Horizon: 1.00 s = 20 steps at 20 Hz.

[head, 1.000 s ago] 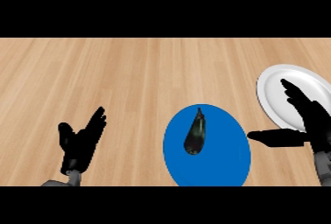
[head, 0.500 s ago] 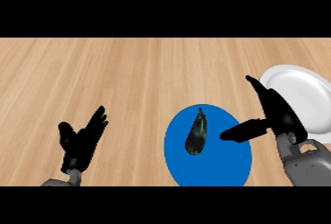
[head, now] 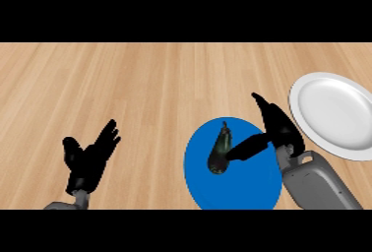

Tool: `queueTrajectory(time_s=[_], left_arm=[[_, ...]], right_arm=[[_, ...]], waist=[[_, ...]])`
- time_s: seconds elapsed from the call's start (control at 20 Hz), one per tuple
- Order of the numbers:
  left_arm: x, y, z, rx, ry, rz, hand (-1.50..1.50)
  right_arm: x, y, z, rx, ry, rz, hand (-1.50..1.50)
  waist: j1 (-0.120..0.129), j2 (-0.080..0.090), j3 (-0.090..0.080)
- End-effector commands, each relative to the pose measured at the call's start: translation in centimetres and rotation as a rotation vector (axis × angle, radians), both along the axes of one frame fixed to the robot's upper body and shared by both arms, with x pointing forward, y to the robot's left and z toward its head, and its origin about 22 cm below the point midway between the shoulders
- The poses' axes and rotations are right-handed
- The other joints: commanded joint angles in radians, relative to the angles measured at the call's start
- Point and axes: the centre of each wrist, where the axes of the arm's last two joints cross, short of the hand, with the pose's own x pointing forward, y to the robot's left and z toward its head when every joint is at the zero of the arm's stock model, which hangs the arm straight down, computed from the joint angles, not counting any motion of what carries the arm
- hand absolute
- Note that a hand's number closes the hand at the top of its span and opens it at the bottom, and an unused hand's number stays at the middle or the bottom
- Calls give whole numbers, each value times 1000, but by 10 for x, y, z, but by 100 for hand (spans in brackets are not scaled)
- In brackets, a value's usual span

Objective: Pick the eggplant from the plate and place it in the plate

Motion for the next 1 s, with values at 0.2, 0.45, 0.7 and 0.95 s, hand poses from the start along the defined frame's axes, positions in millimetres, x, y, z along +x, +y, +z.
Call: queueTrajectory(time_s=[0.2, 0.45, 0.7, 0.95], left_arm=[[-9, -4, -1, -5, 22, 0, 0], [5, -10, -15, 0, 13, 25, 0], [20, -2, 1, 9, 24, 15, 0], [18, -13, 5, 15, 19, 8, 0]], right_arm=[[1, 50, -4, 11, 57, -25, -150], [5, 42, -10, -61, 94, -20, -150], [7, 52, -36, -127, 131, -35, -150], [16, 49, -42, -123, 167, -13, -150]], waist=[[-1, 2, -3], [-6, 3, -3], [-5, 4, -3], [-4, 3, -3]])
